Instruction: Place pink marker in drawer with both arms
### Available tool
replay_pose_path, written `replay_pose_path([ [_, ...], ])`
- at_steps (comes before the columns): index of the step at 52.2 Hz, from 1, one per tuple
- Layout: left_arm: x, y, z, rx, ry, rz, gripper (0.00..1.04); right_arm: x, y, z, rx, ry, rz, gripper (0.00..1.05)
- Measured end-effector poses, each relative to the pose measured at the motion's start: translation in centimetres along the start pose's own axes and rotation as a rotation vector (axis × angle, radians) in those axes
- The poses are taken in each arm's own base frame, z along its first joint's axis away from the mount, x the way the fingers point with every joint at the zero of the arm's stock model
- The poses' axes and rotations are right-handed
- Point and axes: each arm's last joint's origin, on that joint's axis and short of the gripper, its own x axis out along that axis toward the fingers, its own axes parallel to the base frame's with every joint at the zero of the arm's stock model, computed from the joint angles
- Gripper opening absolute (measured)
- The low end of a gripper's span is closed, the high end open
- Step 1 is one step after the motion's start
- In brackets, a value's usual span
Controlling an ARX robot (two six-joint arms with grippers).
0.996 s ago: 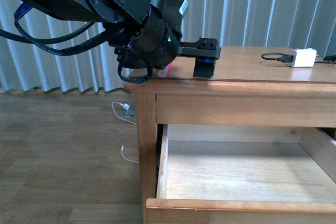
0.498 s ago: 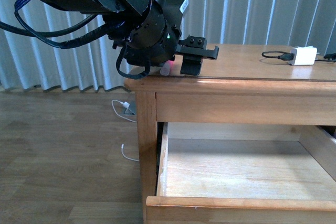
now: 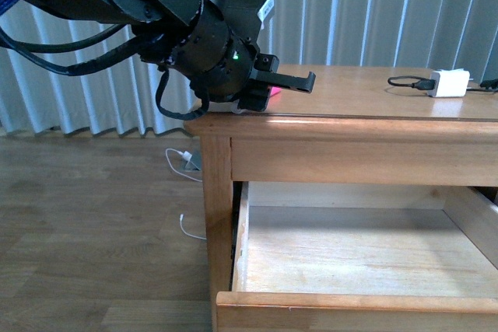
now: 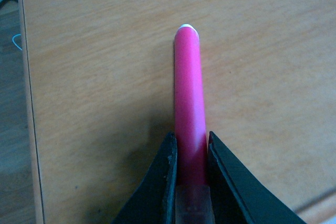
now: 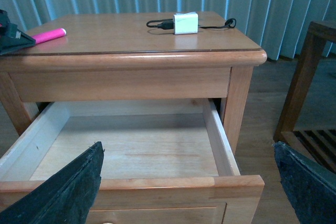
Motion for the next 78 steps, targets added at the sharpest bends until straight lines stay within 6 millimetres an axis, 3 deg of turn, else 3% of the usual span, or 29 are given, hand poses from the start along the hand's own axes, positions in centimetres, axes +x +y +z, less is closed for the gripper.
replay_pose_path([
  [10,-3.2,-0.1,-0.1,0.03,-0.059,-0.108,0.14,0.0,0.0,0.0,0.0,0.0,0.0,0.96],
  [20,-7.9,-1.0,0.1,0.09,-0.142,-0.21,0.14,0.0,0.0,0.0,0.0,0.0,0.0,0.96],
  [26,-10.3,-2.2,-1.3,0.152,-0.139,-0.281,0.14,0.0,0.0,0.0,0.0,0.0,0.0,0.96],
  [34,-10.8,-4.0,-3.5,0.196,-0.118,-0.35,0.14,0.0,0.0,0.0,0.0,0.0,0.0,0.96],
  [47,-7.2,-6.6,-6.5,0.216,-0.043,-0.348,0.14,0.0,0.0,0.0,0.0,0.0,0.0,0.96],
  [55,-2.9,-8.5,-8.7,0.192,0.044,-0.342,0.14,0.0,0.0,0.0,0.0,0.0,0.0,0.96],
  [65,0.0,-10.2,-9.3,0.175,0.072,-0.322,0.14,0.0,0.0,0.0,0.0,0.0,0.0,0.96],
  [78,2.2,-11.3,-9.9,0.196,0.105,-0.287,0.14,0.0,0.0,0.0,0.0,0.0,0.0,0.96],
])
